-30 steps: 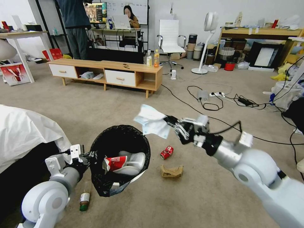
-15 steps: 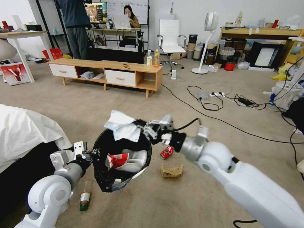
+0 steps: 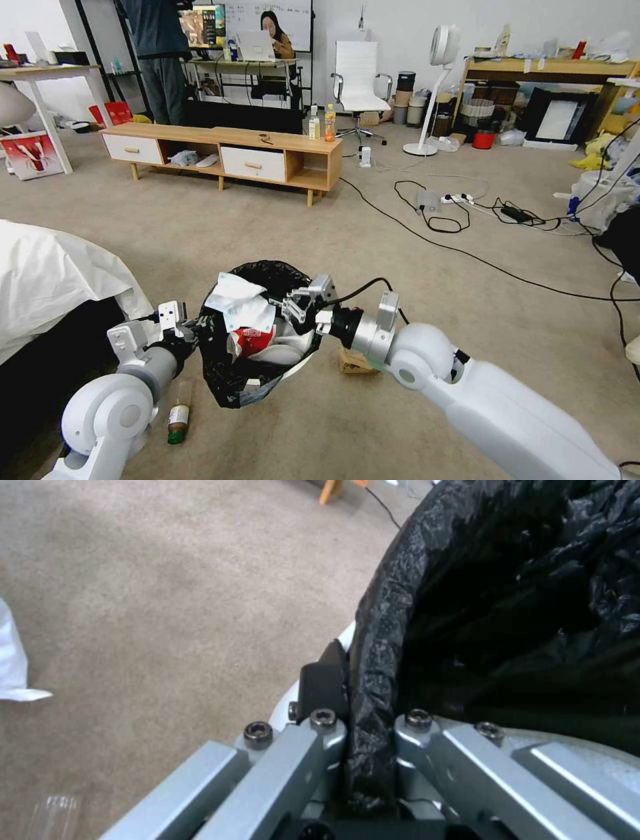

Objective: Pick up the trash bin and place the garbage on the floor into it.

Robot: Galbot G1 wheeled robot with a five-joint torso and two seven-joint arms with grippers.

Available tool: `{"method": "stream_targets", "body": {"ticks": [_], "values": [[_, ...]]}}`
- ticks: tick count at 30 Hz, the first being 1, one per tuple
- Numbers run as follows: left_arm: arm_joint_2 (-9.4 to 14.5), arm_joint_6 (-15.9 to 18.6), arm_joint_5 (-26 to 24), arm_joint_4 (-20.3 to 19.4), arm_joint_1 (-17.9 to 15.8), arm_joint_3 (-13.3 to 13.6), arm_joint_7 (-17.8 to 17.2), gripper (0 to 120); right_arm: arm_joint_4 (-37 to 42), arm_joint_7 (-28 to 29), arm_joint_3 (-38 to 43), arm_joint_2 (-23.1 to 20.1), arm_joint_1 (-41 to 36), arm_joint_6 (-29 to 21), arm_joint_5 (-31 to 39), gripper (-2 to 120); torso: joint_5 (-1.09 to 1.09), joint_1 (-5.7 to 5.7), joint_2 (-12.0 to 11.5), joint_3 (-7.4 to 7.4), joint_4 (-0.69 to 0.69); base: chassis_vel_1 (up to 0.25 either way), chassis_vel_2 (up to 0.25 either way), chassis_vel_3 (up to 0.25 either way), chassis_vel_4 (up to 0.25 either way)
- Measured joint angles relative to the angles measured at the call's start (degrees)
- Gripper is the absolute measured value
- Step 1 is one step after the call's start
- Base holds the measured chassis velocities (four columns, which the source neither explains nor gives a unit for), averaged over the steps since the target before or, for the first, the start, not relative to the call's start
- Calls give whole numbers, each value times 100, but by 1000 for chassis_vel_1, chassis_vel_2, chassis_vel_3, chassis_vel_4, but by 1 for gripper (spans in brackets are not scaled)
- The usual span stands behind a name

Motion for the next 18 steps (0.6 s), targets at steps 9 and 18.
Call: {"method": "stream_targets", "body": {"ticks": [9,18], "values": [[34,19,4,-96,65,-81,-40,2,33,132,71,-40,-53,-199,-108,0,0,0,0,0,0,0,0,0,0],[87,69,4,-274,136,-121,-169,2,131,801,595,-96,-49,-1508,-475,25,0,0,0,0,-1,0,0,0,0]]}}
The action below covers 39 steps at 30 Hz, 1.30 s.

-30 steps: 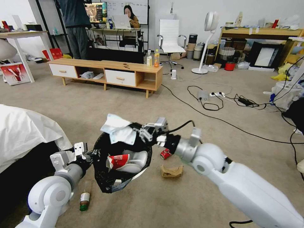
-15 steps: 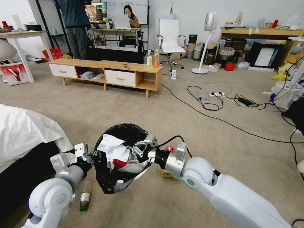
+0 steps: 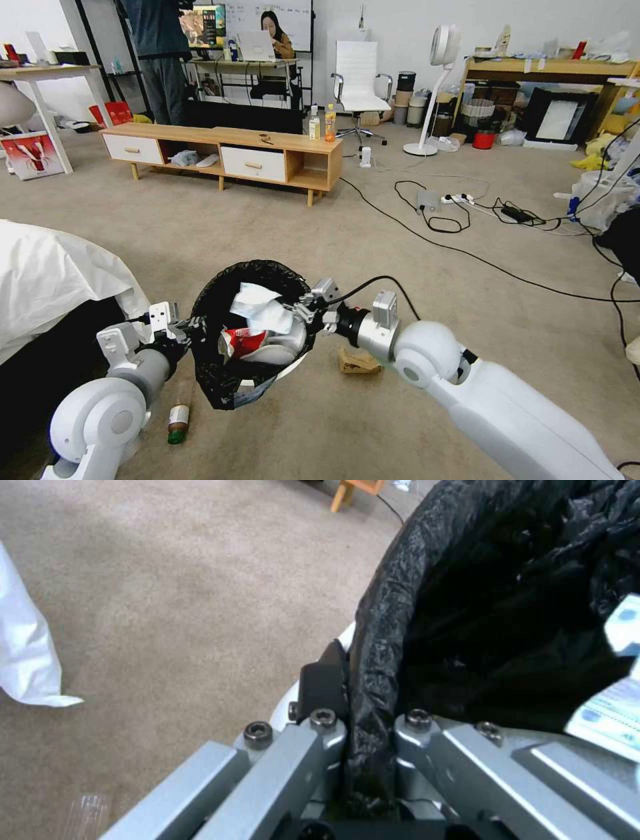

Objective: Pick up the trash bin and place the garbage on the floor into it.

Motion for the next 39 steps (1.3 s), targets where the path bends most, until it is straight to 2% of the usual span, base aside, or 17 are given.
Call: {"method": "stream_targets", "body": {"ticks": [3,6,11,12,15,16,20,33,39], "values": [[1,33,-2,-66,48,-2,-27,2,8,90,66,-32,-87,-32,5,39,0,0,0,0,1,0,0,0,0],[2,42,-4,-95,65,-2,-31,2,24,98,67,-54,-124,-32,4,45,0,0,0,0,1,0,0,0,0],[31,51,-21,-145,85,-21,-45,2,50,217,73,-90,-186,-33,65,68,0,0,0,0,2,0,0,0,0],[31,51,-21,-145,85,-21,-45,2,50,217,73,-90,-186,-33,65,68,0,0,0,0,2,0,0,0,0],[42,52,-77,-176,96,-17,-42,2,56,303,63,-93,-211,-93,240,83,-1,0,0,0,-1,0,0,0,0],[42,52,-77,-176,96,-17,-42,2,56,303,63,-93,-211,-93,240,83,-1,0,0,0,-1,0,0,0,0],[40,55,-90,-176,94,-4,-46,2,58,322,9,-93,-225,-149,317,98,0,0,0,0,2,0,0,0,0],[-19,55,-70,-108,32,36,-44,2,107,346,-24,-90,-160,-210,476,100,0,0,0,0,1,0,0,0,0],[-46,53,-55,-44,42,13,-47,2,403,409,232,-95,-243,-260,565,100,0,0,0,0,1,0,0,0,0]]}}
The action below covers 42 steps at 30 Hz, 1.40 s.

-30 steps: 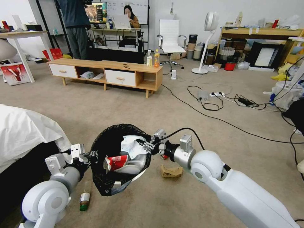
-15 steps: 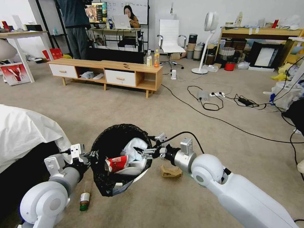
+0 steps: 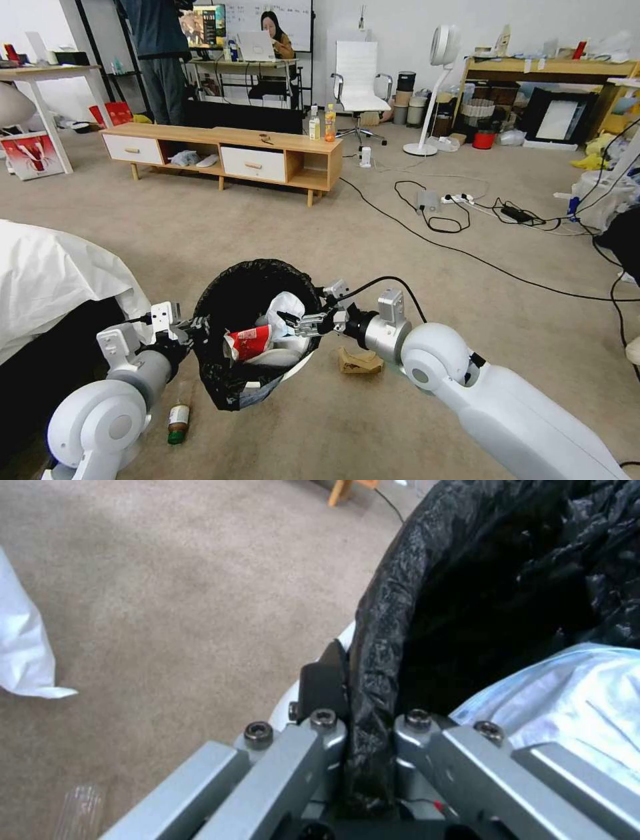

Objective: Pick up the trash bin and place the garbage on the floor into it.

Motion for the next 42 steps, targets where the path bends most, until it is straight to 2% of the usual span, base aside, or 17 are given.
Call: {"method": "stream_targets", "body": {"ticks": [6,13,15,19,24,27,30,32,33,35,42], "values": [[-2,-4,1,3,3,-35,-7,2,614,-75,838,-45,-12,23,61,100,0,0,0,0,0,0,0,0,0],[-4,-10,5,11,18,-77,-12,2,983,-111,1631,-193,-165,166,78,100,0,0,0,0,-1,0,0,0,0],[-21,-11,7,-65,39,-106,-17,2,1083,68,2075,-292,-402,290,58,100,0,0,0,0,0,0,0,0,0],[-22,-12,9,-124,54,-113,-17,2,1062,218,2427,-329,-668,316,12,100,1,0,0,0,-2,0,0,0,0],[-9,-14,12,-211,73,-206,-17,2,889,490,3046,-389,-1365,264,-171,100,2,0,0,0,0,0,0,0,0],[-4,-16,10,-217,70,-226,-16,2,841,576,3168,-410,-1528,215,-275,100,1,0,0,0,0,0,0,0,0],[6,-19,3,-222,40,-243,-14,2,640,788,3403,-508,-2048,153,-1218,100,1,0,0,0,0,0,0,0,0],[-1,-19,3,-222,24,-233,-14,2,632,971,3439,-534,-2235,57,-1479,100,1,0,0,0,-2,0,0,0,0],[-1,-19,3,-222,24,-233,-14,2,632,971,3439,-534,-2235,57,-1479,100,1,0,0,0,-2,0,0,0,0],[-23,-23,2,-221,7,-218,-14,2,676,1378,3446,-510,-2494,-161,-1552,100,0,0,0,0,-2,0,0,0,0],[-52,-33,17,-255,30,-265,-19,2,534,1478,3368,-369,-2760,-158,-1774,100,0,0,0,0,2,0,0,0,0]]}}
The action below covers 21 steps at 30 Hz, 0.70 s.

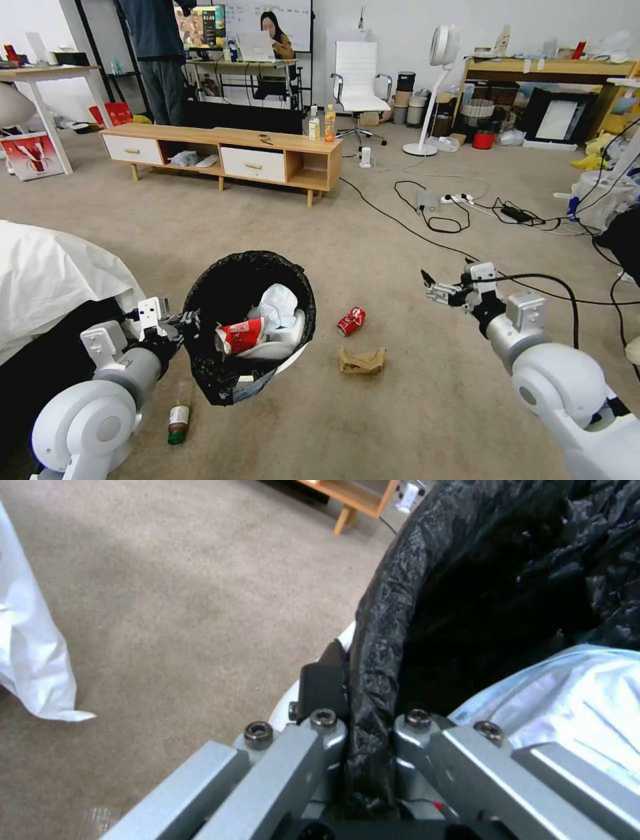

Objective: Pick up the trash bin and place the garbage on the floor into it.

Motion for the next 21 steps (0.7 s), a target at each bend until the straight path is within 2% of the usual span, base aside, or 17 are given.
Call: {"method": "stream_targets", "body": {"ticks": [10,21], "values": [[-20,-24,-9,10,2,-4,-1,2,-212,-60,-156,162,-238,166,-318,100,0,0,0,0,-2,0,0,0,0],[-36,10,3,21,-6,-3,29,2,-256,-76,-222,235,-239,231,-317,100,0,0,0,0,-3,0,0,0,0]]}}
